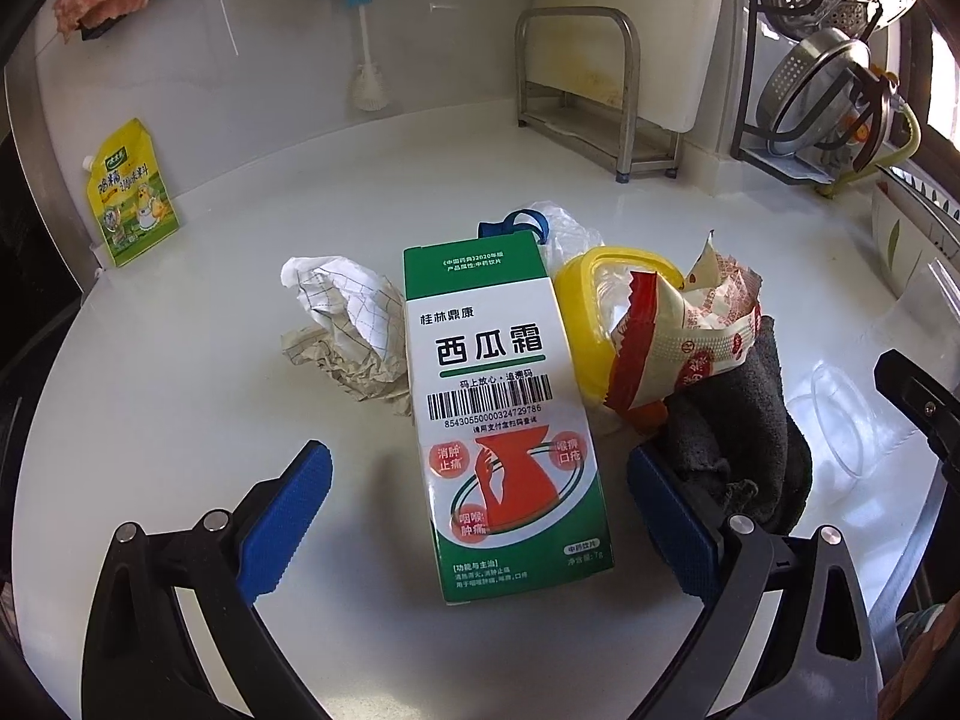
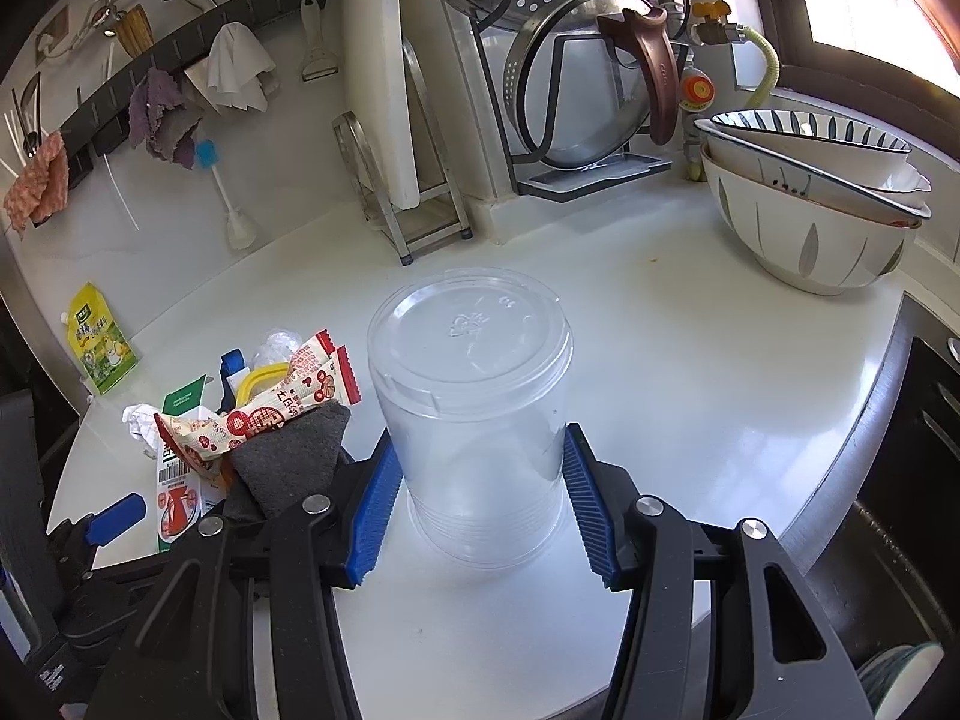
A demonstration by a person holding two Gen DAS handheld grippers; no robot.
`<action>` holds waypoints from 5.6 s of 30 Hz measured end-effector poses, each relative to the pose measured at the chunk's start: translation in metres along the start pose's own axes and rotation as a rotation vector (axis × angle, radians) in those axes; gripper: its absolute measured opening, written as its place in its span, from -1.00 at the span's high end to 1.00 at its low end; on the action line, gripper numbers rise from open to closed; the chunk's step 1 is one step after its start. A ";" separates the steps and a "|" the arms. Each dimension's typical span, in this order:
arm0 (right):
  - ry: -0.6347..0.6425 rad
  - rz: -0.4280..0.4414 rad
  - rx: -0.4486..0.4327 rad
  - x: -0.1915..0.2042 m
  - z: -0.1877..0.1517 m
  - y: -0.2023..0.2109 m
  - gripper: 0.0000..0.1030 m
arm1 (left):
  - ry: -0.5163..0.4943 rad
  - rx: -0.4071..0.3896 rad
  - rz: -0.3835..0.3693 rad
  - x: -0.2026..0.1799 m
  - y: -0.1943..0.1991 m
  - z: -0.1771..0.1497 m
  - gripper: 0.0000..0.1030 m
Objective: Collect trash
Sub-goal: 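Move the right tool to the green medicine box and close on it, then carry the medicine box with the right tool over the trash basket, then open the right tool to drop the box into the basket, then move the right tool back to the trash pile on the counter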
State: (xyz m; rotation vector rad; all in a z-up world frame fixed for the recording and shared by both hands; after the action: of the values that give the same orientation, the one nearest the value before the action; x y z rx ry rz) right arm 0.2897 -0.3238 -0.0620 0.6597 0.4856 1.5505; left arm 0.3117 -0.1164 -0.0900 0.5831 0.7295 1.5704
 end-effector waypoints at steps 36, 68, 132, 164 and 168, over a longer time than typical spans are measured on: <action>0.161 -0.084 -0.028 0.079 -0.120 0.152 0.00 | -0.115 -0.149 -0.123 0.092 0.165 -0.102 0.02; 0.127 -0.042 0.132 0.134 -0.277 0.183 -0.02 | -0.173 0.044 -0.253 0.109 0.172 -0.243 0.02; 0.073 -0.019 0.058 0.118 -0.218 0.181 -0.33 | -0.149 -0.088 -0.231 0.127 0.178 -0.169 -0.64; 0.273 0.011 -0.022 0.130 -0.001 0.039 -0.33 | -0.091 -0.166 -0.190 0.103 0.061 0.027 -0.74; 0.306 0.013 -0.015 0.137 0.014 0.015 -0.33 | -0.065 -0.147 -0.192 0.104 0.039 0.041 -0.74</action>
State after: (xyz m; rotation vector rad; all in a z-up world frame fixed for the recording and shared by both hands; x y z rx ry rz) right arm 0.2858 -0.1901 -0.0257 0.4144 0.6986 1.6744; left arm 0.3020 -0.0109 -0.0377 0.4405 0.5973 1.4067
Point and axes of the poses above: each gripper's, at about its wrist camera, not at the fingertips, and y roughly against the way its jaws point, x to its left, z to its top, the point moved 7 cm from there along -y, roughly the way its jaws point, and after that the axes turned 9 degrees about y, right-handed, at the moved point
